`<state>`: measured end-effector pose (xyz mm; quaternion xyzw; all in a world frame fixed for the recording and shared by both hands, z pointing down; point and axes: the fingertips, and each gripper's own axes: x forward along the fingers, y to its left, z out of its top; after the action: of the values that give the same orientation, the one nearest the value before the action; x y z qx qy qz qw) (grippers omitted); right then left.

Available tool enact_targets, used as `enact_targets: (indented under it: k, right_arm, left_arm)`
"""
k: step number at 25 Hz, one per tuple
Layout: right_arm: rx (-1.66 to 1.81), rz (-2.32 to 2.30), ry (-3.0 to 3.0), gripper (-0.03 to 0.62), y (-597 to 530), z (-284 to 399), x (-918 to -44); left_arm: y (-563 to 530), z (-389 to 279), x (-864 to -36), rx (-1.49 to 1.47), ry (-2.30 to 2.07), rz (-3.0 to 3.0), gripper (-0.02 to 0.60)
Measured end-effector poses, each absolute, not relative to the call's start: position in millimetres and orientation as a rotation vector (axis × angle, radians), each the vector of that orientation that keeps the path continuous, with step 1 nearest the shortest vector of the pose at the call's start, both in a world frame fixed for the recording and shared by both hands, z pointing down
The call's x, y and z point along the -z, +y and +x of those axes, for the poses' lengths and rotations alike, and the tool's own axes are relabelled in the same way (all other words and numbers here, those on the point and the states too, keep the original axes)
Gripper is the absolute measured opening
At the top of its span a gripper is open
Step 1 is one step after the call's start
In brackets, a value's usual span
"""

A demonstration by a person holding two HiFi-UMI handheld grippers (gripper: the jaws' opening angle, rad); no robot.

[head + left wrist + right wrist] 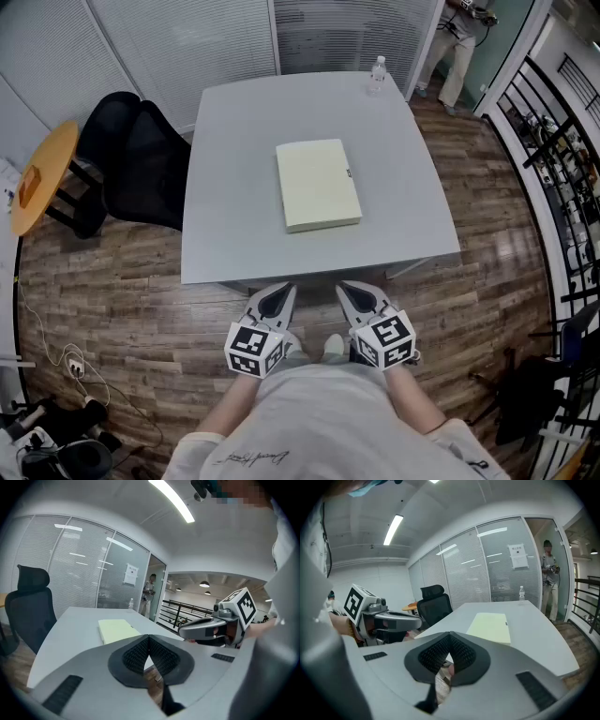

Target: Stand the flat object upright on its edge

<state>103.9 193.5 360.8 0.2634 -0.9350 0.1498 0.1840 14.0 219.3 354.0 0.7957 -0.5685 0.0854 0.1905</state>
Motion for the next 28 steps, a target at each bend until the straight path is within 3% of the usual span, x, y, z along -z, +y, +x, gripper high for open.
enact_targets:
  k: [28]
  right_arm:
    - [-0.501,0.857,-2.644,0.025,199.5,70.5,-358.3]
  left_arm:
    - [221.9,-15.5,-353.5,-0.278,-1.499,2.329,0.012]
